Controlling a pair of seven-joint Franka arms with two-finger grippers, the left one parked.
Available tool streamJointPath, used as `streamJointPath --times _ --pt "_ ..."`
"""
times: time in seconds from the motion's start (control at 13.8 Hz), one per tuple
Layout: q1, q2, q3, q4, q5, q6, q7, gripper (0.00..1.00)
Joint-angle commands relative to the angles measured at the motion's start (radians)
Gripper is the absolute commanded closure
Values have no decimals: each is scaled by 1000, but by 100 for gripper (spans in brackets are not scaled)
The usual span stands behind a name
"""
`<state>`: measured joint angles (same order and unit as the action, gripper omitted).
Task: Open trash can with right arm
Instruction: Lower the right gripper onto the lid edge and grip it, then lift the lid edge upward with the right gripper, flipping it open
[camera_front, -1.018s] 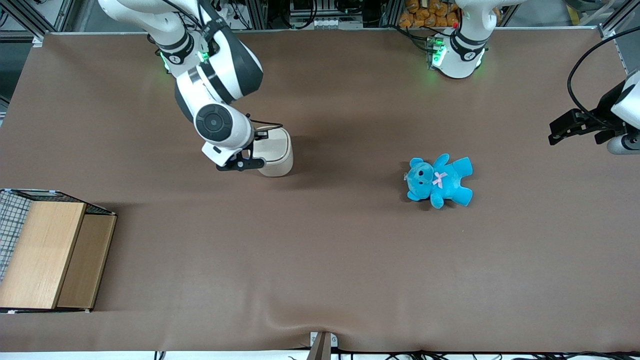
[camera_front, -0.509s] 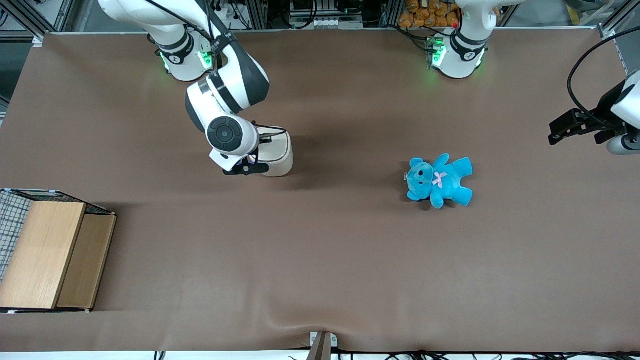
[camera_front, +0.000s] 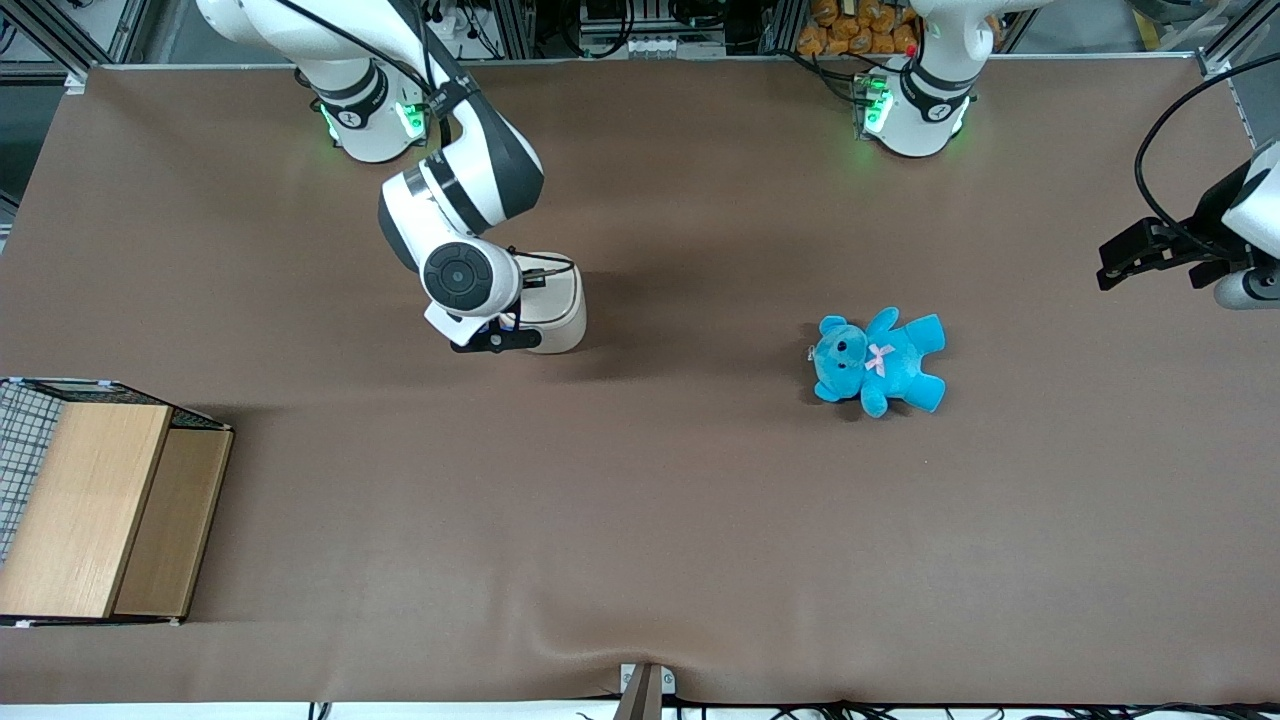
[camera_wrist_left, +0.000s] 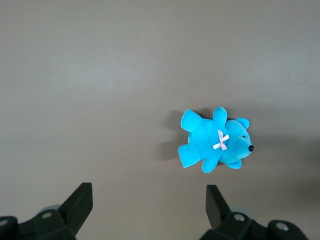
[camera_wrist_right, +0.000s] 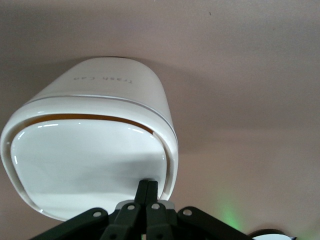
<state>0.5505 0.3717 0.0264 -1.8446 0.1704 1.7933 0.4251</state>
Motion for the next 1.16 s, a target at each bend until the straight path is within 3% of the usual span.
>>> streamJointPath --times 0.0,0.44,1.09 --pt "25 23 -8 -22 8 47 17 100" --pt "23 0 -8 -51 11 63 20 100" --pt "8 -238 -16 -28 12 -135 54 100"
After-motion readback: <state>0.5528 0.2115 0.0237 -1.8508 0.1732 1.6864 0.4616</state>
